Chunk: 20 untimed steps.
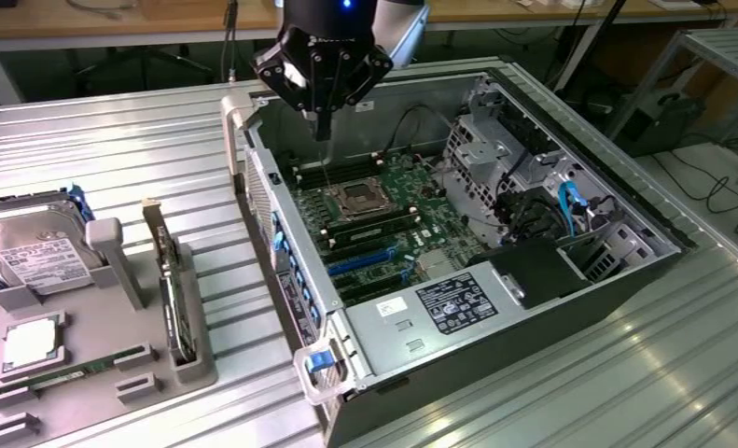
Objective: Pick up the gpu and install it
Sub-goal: 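Reach for the gpu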
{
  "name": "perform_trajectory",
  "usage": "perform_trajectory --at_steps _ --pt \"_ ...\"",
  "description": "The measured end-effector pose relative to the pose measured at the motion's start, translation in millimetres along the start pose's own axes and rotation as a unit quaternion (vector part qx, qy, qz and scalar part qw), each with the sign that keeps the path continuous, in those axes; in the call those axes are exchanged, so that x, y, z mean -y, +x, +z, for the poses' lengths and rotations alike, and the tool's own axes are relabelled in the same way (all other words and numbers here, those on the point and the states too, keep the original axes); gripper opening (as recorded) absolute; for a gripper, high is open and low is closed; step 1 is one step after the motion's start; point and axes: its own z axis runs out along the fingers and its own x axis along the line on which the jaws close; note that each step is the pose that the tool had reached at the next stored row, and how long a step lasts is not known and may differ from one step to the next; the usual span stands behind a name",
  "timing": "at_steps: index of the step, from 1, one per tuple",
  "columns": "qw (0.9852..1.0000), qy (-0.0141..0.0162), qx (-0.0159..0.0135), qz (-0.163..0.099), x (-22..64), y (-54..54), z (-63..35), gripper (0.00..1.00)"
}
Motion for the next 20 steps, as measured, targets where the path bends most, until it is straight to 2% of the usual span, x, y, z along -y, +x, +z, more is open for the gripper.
perform_trajectory --at_steps 20 --pt "1.0 0.0 0.0 0.0 0.9 11.9 -0.3 0.11"
